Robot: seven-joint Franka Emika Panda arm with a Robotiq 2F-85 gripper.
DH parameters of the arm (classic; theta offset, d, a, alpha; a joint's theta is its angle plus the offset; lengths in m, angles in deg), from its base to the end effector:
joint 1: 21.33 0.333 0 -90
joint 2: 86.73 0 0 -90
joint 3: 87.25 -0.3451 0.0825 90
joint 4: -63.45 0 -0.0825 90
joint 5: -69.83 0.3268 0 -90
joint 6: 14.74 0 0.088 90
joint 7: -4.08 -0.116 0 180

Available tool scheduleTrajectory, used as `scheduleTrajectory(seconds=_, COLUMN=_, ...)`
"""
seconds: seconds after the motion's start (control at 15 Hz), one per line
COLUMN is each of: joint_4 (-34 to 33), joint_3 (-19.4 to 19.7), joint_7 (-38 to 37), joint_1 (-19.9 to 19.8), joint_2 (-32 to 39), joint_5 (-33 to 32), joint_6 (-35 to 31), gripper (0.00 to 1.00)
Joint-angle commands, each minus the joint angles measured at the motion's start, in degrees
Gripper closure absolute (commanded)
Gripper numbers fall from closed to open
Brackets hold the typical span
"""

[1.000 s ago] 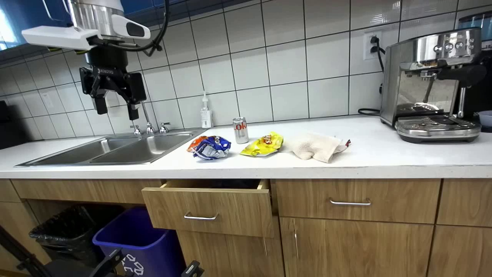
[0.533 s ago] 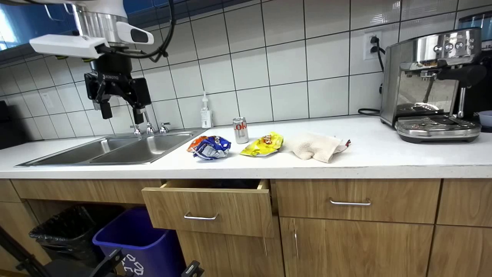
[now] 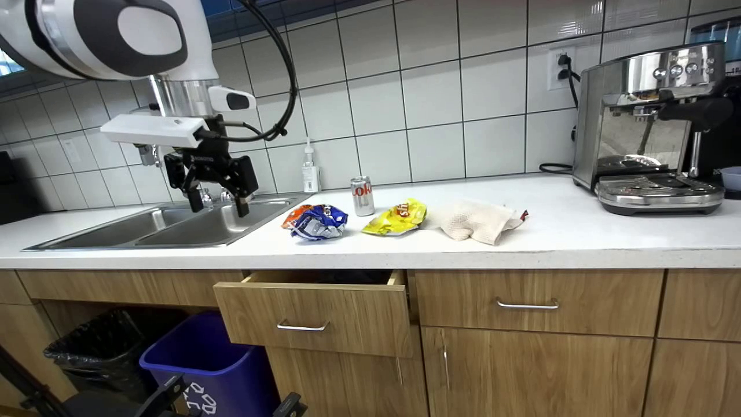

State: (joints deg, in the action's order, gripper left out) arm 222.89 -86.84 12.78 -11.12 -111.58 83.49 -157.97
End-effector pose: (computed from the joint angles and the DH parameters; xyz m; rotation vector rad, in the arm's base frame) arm 0.3202 0.0550 0.4087 -2.9649 -0.2120 -0.2209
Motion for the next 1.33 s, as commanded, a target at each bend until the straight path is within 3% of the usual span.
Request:
scheduleTrajectory(seconds=0.0, joint_4=-1.1, joint_3=-0.2, joint_7=2.0, joint_1=0.3, joint_2=8.0, joint_5=-0.4, joint_6=-8.0, gripper=0.0)
scheduleTrajectory(seconds=0.33, joint_4=-2.9, joint_3=-0.3, joint_7=2.3, joint_1=-0.5, joint_2=17.9, joint_5=-1.1, joint_6=-17.2, gripper=0.0)
scheduleTrajectory(seconds=0.73, joint_4=-4.6, joint_3=-1.3, joint_7=-0.1, joint_1=-2.9, joint_2=27.0, joint_5=-7.1, joint_6=-26.7, gripper=0.0)
scheduleTrajectory(seconds=1.27, joint_4=-7.6, joint_3=1.2, joint_7=-7.6, joint_1=-3.0, joint_2=35.0, joint_5=-17.4, joint_6=-32.0, gripper=0.0)
